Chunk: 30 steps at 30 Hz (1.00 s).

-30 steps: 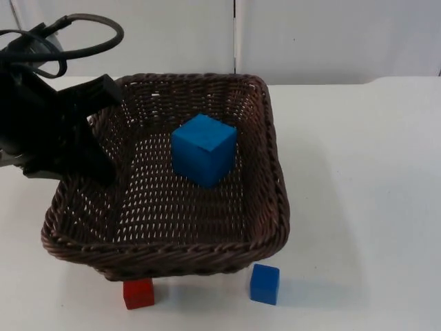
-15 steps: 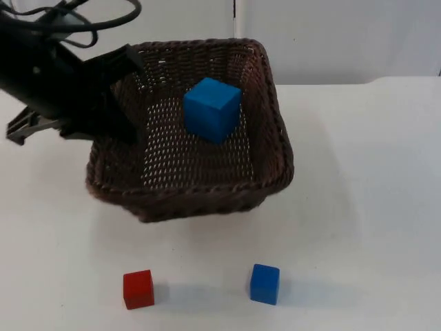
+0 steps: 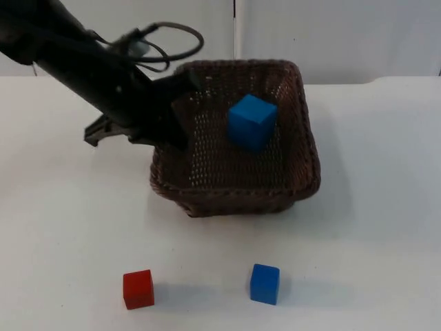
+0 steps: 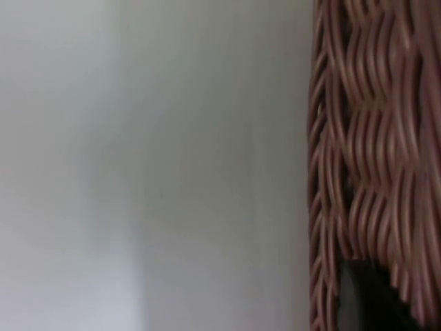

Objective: Pick up the basket with the left hand and place the largest block into the basket with the right hand.

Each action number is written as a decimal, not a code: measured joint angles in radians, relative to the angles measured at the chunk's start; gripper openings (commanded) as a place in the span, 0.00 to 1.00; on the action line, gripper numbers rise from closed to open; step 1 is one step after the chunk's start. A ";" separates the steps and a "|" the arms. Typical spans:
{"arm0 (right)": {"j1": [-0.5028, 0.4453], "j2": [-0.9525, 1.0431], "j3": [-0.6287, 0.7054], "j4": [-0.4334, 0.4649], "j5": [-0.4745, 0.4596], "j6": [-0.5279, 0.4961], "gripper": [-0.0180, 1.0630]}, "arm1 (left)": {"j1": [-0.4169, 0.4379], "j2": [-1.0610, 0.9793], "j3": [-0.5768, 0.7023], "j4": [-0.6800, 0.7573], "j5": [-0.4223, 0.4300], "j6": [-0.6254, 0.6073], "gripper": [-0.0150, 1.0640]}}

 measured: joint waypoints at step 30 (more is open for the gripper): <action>0.000 0.000 0.000 -0.041 0.007 0.000 0.70 | 0.018 0.071 -0.051 0.036 0.023 -0.016 0.80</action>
